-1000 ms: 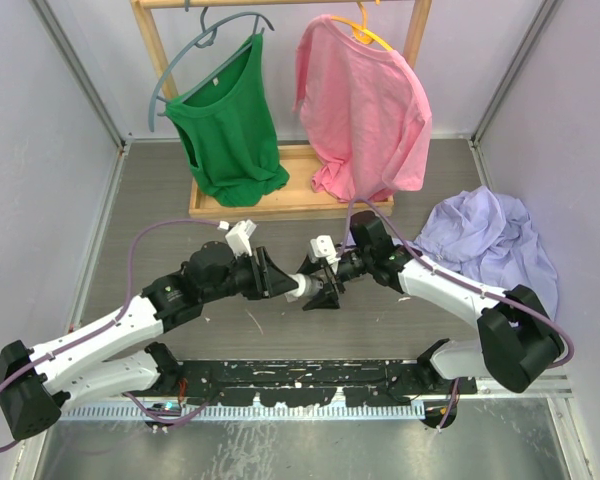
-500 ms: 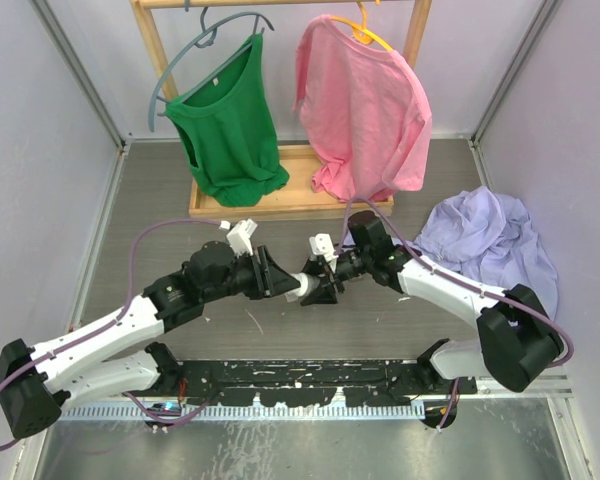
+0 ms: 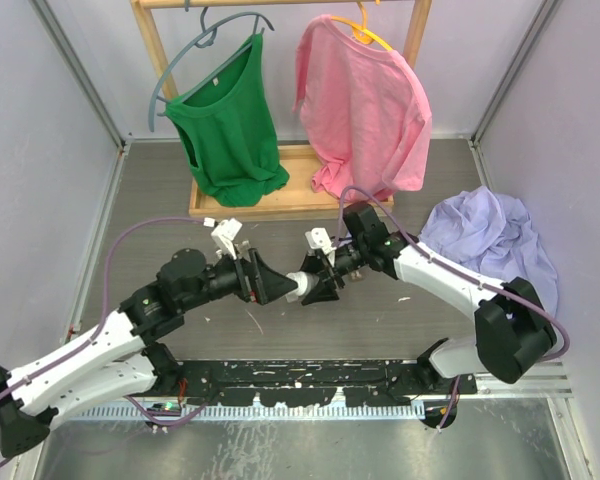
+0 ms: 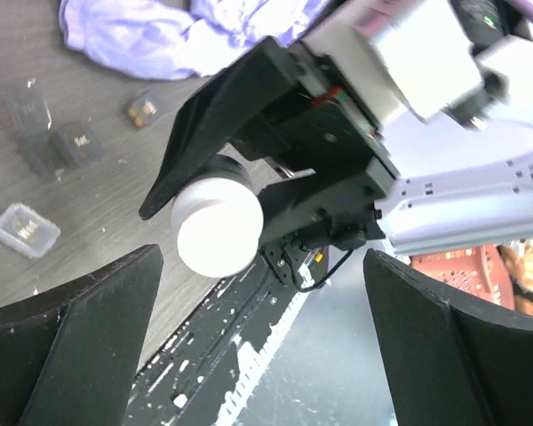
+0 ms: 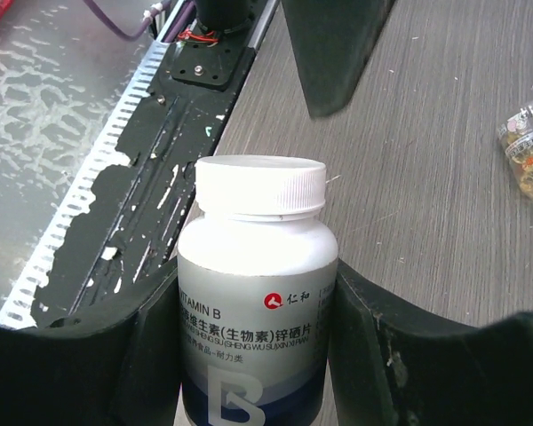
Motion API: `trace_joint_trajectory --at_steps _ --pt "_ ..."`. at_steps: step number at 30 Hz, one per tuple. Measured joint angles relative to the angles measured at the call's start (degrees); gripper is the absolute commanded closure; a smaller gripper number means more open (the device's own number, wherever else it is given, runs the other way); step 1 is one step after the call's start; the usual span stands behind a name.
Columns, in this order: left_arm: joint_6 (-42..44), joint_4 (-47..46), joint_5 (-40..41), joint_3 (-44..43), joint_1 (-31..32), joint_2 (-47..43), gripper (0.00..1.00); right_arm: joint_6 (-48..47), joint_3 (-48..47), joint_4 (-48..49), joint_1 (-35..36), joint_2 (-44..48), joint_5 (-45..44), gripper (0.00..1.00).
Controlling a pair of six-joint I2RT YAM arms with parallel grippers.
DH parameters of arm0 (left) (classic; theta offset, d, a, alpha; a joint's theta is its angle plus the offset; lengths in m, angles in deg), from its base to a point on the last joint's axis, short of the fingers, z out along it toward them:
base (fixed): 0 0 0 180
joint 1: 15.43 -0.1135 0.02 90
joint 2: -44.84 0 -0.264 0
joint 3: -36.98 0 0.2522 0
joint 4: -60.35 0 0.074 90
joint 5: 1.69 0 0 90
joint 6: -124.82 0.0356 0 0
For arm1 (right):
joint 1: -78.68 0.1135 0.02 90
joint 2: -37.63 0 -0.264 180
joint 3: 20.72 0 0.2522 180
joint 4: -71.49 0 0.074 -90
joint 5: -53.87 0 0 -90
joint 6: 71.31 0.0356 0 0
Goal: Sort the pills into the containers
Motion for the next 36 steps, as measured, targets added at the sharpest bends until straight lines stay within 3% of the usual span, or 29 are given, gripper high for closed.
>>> trace_joint_trajectory --at_steps 5,12,20,26,30,36 --pt "10.73 -2.56 -2.25 2.08 0.02 -8.04 0.02 -10.54 -5.44 -13.05 -0.55 -2.16 1.18 0.99" --pt "33.59 -13.49 -7.02 11.43 1.07 -14.95 0.02 -18.53 -8.11 -23.71 -0.70 -2.67 1.44 0.99" --pt "52.24 -21.22 -7.34 13.64 3.82 -8.63 0.02 -19.80 -10.05 -27.50 -0.70 -2.82 0.96 0.99" --pt "55.95 -24.70 -7.32 13.62 4.31 -2.12 0.12 -19.98 -10.05 -28.37 -0.70 -3.32 0.39 0.99" --pt "56.06 -24.98 -7.41 13.20 4.42 1.07 0.26 -19.98 -10.10 -28.70 -0.70 -3.52 0.20 0.99" --pt "54.90 -25.00 -7.39 12.81 4.42 2.23 0.35 -19.98 -10.16 -28.92 -0.70 -3.80 0.17 0.99"
